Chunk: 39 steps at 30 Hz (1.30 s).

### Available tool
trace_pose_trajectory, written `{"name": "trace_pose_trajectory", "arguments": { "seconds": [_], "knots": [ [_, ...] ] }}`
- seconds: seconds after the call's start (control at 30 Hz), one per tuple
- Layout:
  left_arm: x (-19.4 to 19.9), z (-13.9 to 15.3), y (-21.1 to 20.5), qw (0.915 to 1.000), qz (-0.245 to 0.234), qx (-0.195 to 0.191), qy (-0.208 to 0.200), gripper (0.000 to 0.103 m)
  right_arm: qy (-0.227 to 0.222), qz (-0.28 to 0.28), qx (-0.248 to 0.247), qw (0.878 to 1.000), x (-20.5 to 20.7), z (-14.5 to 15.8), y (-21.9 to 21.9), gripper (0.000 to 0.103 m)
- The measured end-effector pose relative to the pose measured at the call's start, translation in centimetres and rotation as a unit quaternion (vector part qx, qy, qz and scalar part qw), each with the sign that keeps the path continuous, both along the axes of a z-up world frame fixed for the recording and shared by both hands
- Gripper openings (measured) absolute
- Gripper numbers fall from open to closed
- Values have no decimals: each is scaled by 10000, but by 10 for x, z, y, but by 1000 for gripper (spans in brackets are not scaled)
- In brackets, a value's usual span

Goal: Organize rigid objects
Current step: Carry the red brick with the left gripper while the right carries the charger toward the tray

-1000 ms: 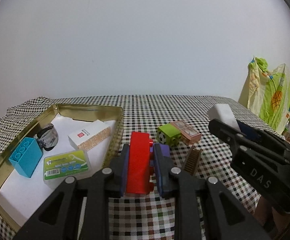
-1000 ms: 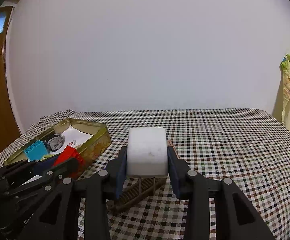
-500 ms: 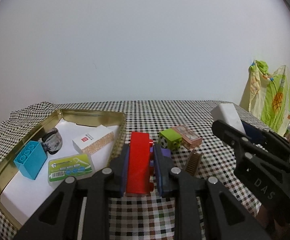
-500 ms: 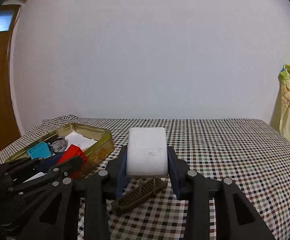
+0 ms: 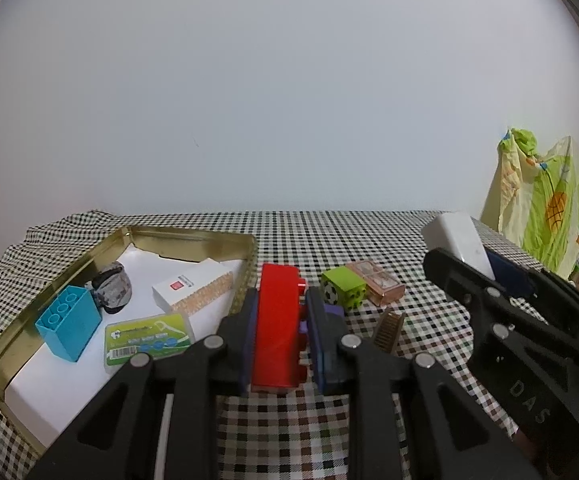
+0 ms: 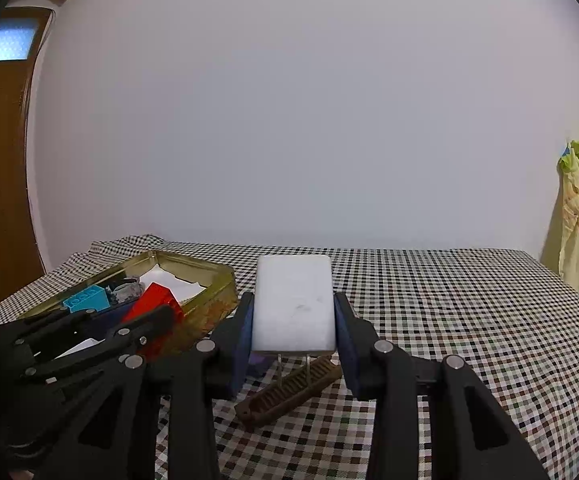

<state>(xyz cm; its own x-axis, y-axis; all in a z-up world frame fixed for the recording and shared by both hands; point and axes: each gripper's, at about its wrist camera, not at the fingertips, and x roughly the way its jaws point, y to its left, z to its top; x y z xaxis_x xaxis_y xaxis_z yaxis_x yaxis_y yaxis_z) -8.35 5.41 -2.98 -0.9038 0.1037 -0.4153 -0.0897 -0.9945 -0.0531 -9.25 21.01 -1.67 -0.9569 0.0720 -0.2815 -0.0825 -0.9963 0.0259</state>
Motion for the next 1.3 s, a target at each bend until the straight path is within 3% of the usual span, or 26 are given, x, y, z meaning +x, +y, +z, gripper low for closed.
{"name": "trace_pose_trajectory", "arguments": {
  "seconds": [1.3],
  "knots": [
    [12, 2, -36, 9993, 299, 191, 148, 21, 65, 424, 86, 9990, 3, 0, -40, 41]
  ]
}}
